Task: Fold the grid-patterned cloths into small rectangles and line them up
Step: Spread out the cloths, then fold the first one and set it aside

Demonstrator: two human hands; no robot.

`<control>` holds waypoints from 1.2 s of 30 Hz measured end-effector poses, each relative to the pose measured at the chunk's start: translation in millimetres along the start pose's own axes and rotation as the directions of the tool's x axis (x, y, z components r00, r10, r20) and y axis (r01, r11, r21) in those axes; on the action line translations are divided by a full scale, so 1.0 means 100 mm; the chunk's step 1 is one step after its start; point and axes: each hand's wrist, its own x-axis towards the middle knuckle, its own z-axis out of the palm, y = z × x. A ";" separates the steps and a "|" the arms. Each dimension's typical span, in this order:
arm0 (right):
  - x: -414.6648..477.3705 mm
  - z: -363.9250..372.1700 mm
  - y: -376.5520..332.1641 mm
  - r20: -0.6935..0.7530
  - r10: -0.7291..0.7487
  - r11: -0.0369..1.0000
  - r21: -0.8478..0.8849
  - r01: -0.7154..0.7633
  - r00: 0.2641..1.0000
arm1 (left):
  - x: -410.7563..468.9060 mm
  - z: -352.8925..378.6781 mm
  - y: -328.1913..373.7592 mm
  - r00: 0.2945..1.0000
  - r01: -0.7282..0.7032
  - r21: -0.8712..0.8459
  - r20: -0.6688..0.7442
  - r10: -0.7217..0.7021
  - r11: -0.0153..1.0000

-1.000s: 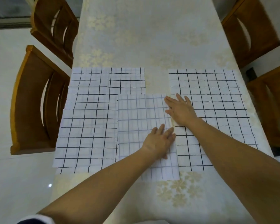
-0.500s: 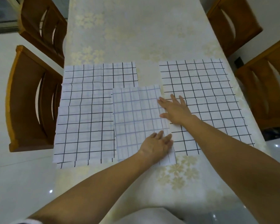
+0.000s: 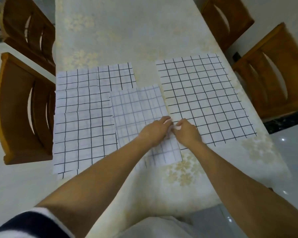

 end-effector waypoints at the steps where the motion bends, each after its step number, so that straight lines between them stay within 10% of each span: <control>1: -0.06 0.03 0.02 0.017 0.012 1.000 0.000 -0.012 1.000 | 0.09 -0.05 -0.05 0.999 -0.021 0.027 0.026 0.021 0.999; 14: -0.02 -0.43 0.18 0.259 -0.219 0.971 0.151 0.185 0.941 | 0.55 -0.60 -0.17 0.951 -0.311 0.468 0.150 0.272 0.827; 22: 0.67 -1.07 0.31 0.334 -0.209 0.969 -0.059 0.242 0.919 | 0.44 -1.11 -0.72 0.996 0.025 -0.037 0.091 -0.021 0.999; 32: 1.23 -0.97 0.09 -0.010 -0.234 0.972 0.001 0.234 0.972 | 0.04 -0.81 -1.35 0.946 0.325 -0.149 0.066 -0.319 0.934; 36: 1.05 -0.62 -0.08 -0.277 -0.412 0.904 -0.245 0.350 0.868 | -0.05 -0.58 -1.24 0.917 0.334 0.029 -0.240 -0.318 0.942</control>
